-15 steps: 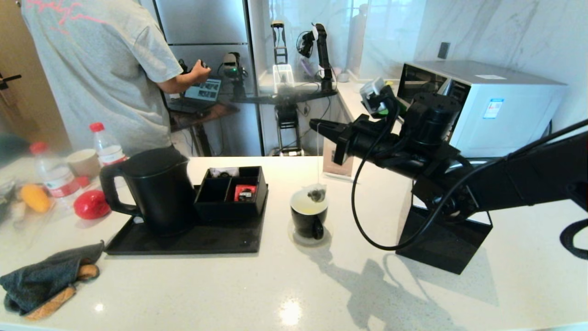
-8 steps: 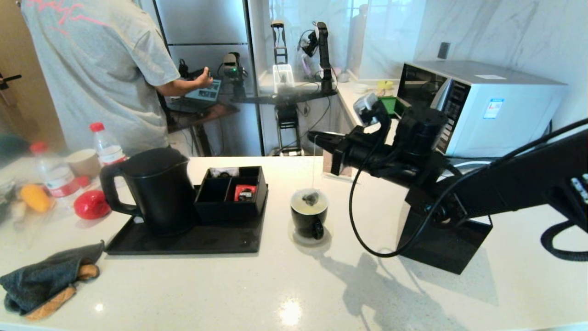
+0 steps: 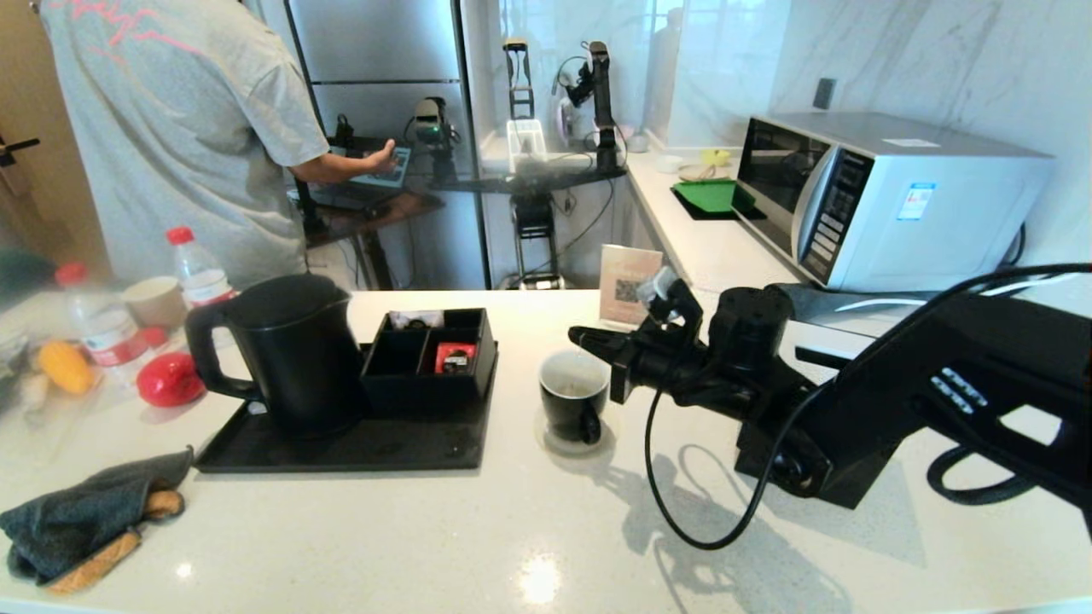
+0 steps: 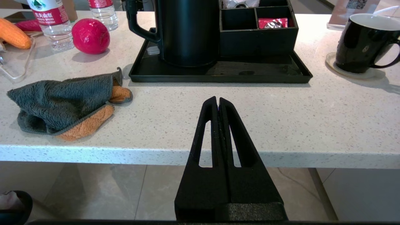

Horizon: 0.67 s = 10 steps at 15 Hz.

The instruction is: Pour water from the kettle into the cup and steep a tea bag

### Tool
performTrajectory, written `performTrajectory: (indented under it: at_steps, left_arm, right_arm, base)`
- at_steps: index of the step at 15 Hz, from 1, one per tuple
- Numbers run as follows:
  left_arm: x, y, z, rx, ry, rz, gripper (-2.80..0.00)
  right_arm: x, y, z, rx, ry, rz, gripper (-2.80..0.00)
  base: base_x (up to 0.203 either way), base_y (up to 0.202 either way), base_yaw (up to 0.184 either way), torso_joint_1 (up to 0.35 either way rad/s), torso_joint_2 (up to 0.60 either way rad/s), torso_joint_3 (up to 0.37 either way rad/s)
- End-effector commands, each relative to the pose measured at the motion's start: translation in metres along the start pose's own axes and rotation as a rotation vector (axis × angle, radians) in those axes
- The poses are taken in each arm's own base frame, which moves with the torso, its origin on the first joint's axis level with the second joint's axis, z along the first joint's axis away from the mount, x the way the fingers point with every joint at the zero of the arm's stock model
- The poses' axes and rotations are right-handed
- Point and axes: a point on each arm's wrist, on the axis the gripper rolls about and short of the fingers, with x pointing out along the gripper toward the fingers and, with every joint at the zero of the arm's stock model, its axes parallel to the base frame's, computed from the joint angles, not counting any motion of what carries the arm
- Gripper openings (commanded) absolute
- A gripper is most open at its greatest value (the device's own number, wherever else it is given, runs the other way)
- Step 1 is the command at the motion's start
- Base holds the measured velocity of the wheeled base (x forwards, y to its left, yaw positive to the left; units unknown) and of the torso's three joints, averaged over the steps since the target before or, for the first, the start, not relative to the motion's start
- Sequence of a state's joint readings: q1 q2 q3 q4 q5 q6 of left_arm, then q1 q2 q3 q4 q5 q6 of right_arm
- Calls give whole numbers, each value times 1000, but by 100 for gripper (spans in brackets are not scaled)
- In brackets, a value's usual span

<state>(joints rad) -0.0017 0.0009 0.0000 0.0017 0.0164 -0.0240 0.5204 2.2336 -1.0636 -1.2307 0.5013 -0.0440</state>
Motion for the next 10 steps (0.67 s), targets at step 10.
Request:
performTrajectory:
  at_steps: [10]
  left_arm:
    - [0, 0, 0, -1, -1, 1, -280]
  right_arm:
    - [-9, 2, 69, -81, -85, -5, -280]
  base:
    - [0, 0, 0, 0, 0, 0]
